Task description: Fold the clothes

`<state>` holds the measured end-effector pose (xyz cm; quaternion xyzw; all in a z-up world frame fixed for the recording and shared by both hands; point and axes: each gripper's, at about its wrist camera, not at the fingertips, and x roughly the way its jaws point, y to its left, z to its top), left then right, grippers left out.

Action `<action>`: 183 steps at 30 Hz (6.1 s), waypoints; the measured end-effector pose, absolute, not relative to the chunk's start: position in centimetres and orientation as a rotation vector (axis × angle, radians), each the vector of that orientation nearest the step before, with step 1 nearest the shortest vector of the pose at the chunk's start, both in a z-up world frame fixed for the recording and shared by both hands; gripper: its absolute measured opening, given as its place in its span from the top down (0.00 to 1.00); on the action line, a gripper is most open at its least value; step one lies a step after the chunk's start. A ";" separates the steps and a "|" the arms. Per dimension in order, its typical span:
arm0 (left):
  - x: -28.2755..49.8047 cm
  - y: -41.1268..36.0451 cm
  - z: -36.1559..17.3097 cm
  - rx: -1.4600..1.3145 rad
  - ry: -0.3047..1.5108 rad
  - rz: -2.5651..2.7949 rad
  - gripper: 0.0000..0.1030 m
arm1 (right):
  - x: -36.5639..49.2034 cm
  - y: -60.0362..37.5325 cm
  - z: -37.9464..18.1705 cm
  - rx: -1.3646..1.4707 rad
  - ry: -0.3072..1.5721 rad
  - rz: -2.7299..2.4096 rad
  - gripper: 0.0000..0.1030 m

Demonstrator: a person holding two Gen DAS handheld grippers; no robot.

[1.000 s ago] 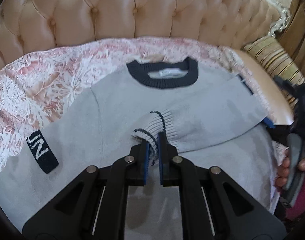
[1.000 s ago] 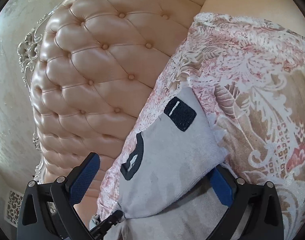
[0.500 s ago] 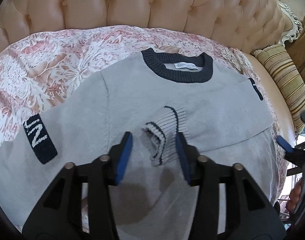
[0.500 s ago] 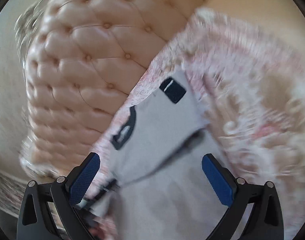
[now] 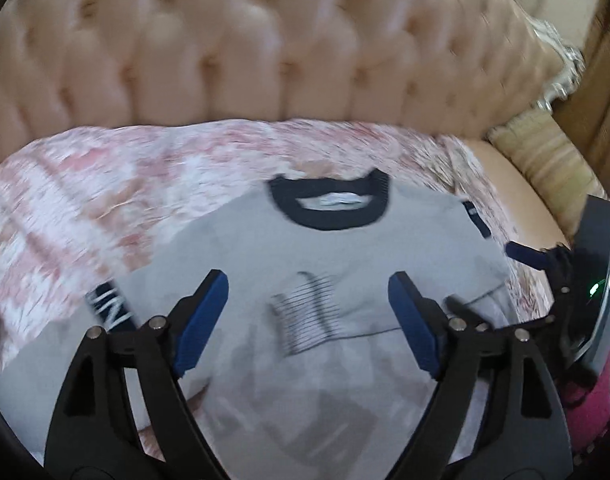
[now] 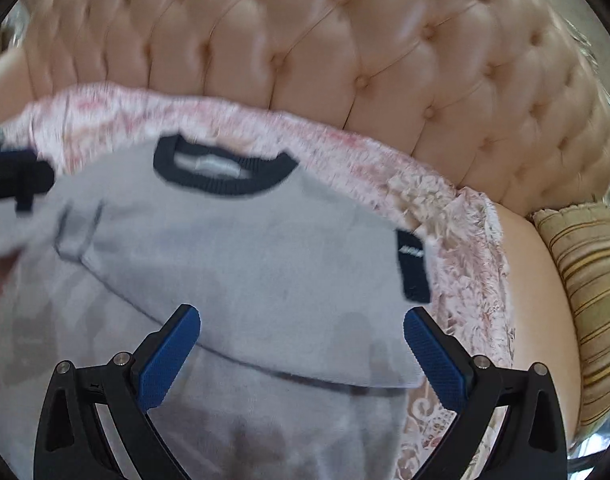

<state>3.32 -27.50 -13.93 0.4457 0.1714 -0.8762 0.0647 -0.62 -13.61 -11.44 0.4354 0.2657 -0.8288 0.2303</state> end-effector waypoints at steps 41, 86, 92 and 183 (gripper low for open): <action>-0.3 -20.1 -20.3 1.644 0.188 -2.703 0.02 | -9.8 -11.4 -11.2 1.323 0.283 -1.962 0.00; 20.6 -16.0 -20.0 1.764 -0.010 -2.646 0.00 | 13.9 -5.8 -10.4 1.361 0.549 -2.065 0.00; 22.5 -20.5 -17.0 1.625 0.293 -2.668 0.00 | 14.3 -6.2 -10.4 1.379 0.516 -2.107 0.00; 0.8 -21.4 -14.3 1.697 0.877 -2.695 0.80 | 8.0 -10.9 -7.0 1.128 0.315 -2.204 0.02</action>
